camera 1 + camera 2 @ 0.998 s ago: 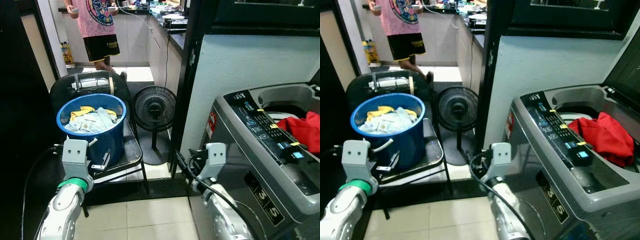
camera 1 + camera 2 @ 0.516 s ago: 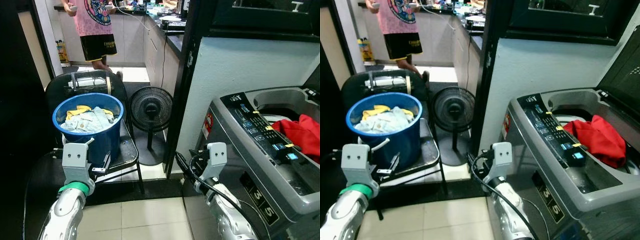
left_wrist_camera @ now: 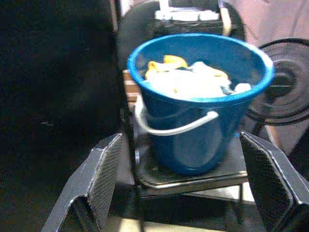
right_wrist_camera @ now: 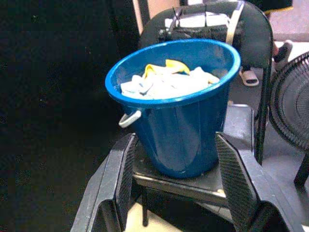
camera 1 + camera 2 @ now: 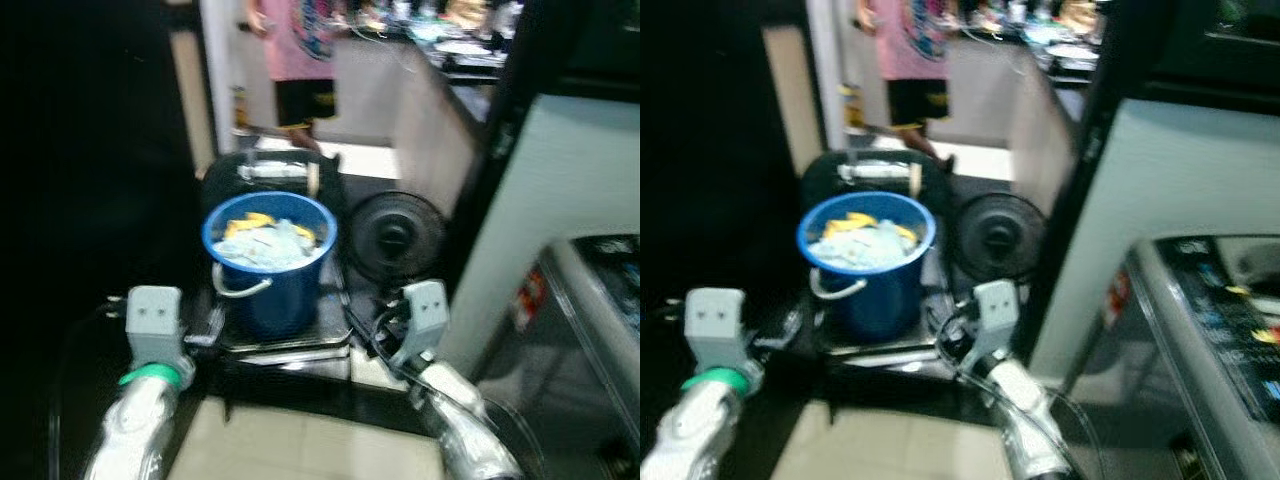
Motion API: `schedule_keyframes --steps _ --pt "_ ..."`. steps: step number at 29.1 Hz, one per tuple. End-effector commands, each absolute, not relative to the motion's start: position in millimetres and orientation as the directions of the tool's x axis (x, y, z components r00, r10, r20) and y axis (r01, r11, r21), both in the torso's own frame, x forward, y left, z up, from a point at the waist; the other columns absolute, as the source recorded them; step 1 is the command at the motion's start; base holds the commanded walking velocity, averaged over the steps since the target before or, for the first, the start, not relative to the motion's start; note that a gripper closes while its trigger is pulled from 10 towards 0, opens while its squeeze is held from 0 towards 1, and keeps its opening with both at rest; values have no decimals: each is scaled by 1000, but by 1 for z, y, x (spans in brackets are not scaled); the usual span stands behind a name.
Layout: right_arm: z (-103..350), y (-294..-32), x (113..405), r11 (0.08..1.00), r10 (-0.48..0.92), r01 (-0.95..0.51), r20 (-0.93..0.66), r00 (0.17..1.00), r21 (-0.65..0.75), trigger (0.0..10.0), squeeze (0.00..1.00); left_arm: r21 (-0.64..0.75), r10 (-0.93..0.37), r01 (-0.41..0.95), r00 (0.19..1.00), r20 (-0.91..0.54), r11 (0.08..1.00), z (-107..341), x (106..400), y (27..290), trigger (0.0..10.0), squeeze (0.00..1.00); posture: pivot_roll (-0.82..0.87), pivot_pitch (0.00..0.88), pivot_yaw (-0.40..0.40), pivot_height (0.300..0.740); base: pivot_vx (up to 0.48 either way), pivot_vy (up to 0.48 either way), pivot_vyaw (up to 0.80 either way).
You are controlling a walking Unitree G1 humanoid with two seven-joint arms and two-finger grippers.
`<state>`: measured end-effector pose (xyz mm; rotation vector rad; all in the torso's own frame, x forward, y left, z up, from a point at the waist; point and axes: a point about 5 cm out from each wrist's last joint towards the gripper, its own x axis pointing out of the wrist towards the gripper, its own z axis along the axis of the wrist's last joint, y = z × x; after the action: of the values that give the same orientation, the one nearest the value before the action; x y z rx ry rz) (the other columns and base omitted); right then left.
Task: Clothes washing
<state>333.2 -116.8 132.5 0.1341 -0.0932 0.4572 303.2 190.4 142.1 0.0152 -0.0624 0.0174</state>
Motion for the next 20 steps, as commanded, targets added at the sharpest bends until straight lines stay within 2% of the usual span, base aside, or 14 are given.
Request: schedule_keyframes --steps 1,10,20 --pt "136 -117 335 886 435 -449 128 891 119 10000 0 17 17 -18 999 51 1000 139 304 191 10000 0 16 0 -37 740 270 0 0" --pt "141 -111 340 882 445 -459 134 885 101 10000 0 26 3 -5 998 57 1000 145 310 191 10000 0 14 0 -17 740 270 0 0" --pt "140 -115 338 893 421 -436 134 897 108 10000 0 -10 -12 13 998 64 1000 146 312 186 10000 0 2 0 -14 740 287 0 0"
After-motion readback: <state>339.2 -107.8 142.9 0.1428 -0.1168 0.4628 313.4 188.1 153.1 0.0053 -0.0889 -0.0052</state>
